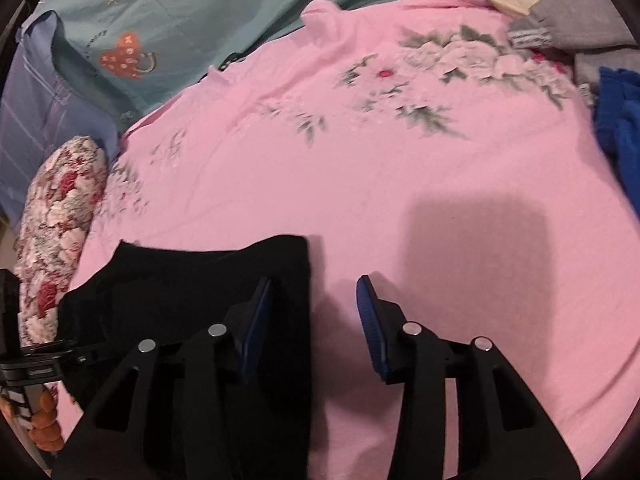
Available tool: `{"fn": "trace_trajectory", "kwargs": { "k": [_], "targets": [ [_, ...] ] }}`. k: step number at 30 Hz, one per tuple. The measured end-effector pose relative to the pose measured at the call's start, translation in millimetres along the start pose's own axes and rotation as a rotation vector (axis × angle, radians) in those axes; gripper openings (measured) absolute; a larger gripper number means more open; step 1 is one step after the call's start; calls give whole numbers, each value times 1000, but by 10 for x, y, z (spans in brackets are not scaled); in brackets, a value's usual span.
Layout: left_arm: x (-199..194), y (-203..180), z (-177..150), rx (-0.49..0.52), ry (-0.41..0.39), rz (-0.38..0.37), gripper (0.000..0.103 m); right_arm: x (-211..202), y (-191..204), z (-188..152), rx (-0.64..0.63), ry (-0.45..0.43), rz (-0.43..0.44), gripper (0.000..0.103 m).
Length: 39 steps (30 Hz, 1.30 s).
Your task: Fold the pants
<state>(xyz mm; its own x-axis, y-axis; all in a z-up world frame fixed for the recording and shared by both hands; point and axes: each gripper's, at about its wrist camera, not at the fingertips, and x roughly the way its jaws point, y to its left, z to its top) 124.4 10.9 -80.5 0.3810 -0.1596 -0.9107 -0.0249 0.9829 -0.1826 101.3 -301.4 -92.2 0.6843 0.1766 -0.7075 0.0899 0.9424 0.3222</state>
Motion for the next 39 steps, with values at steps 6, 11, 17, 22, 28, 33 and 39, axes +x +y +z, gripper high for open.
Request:
{"fn": "trace_trajectory", "kwargs": {
  "k": [6, 11, 17, 22, 28, 33, 39],
  "targets": [
    [-232, -42, -33, 3, -38, -122, 82, -141, 230, 59, -9, 45, 279, 18],
    [291, -264, -15, 137, 54, 56, 84, 321, 316, 11, -59, 187, 198, 9],
    [145, 91, -87, 56, 38, 2, 86, -178, 91, -38, -44, 41, 95, 10],
    [-116, 280, -93, -6, -31, 15, 84, -312, 429, -589, -152, 220, 326, 10],
    [-16, -117, 53, 98, -53, -26, 85, -352, 283, -751, -93, 269, 296, 13],
    [400, 22, 120, -2, 11, 12, 89, -451, 350, -599, -69, 152, 285, 30],
    [283, 251, 110, -59, 10, -28, 89, -45, 266, -536, -10, 211, 320, 21]
  ]
}}
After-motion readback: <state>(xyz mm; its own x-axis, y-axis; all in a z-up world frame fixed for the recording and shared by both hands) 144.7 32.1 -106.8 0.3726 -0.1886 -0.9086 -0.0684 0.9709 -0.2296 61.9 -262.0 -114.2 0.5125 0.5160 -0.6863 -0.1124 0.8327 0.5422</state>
